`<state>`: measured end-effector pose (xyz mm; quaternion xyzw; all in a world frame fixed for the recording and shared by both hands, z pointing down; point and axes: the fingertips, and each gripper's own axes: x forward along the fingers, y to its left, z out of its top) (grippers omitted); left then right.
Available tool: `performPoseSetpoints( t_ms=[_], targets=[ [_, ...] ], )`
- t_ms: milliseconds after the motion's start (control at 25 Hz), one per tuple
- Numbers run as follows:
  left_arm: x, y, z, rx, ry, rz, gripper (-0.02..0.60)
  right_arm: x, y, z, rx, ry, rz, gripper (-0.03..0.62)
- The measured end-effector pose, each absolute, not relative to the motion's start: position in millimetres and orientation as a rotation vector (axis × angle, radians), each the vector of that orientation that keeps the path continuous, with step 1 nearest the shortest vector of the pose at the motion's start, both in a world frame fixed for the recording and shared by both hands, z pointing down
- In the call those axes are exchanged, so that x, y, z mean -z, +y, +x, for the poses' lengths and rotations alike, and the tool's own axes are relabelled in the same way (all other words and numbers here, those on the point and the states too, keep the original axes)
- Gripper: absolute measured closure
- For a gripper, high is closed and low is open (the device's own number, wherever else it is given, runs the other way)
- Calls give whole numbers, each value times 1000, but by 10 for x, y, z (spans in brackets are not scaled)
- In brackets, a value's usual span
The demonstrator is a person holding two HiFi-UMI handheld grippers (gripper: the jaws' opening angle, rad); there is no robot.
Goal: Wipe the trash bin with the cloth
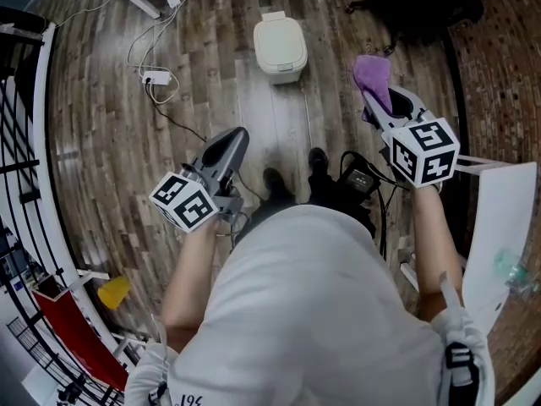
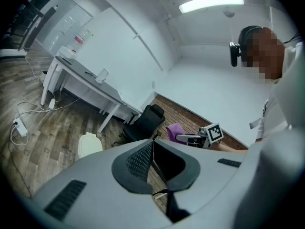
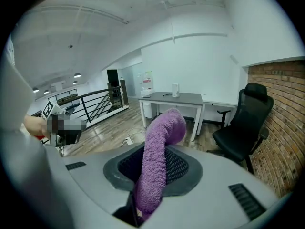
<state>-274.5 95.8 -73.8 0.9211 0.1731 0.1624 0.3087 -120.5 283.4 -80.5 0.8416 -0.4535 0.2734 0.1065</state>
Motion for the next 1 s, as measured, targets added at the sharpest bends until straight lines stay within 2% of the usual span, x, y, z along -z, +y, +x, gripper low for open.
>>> performPoseSetpoints(
  t_ms=[480, 1000],
  targets=[
    [974, 890, -3192, -441, 581, 2430, 577, 1159, 2975, -1869, -753, -1199, 2547, 505],
    [1335, 1503, -2957, -398, 654, 2462, 577, 1348, 3338, -1926, -744, -1285, 2554, 505]
  ],
)
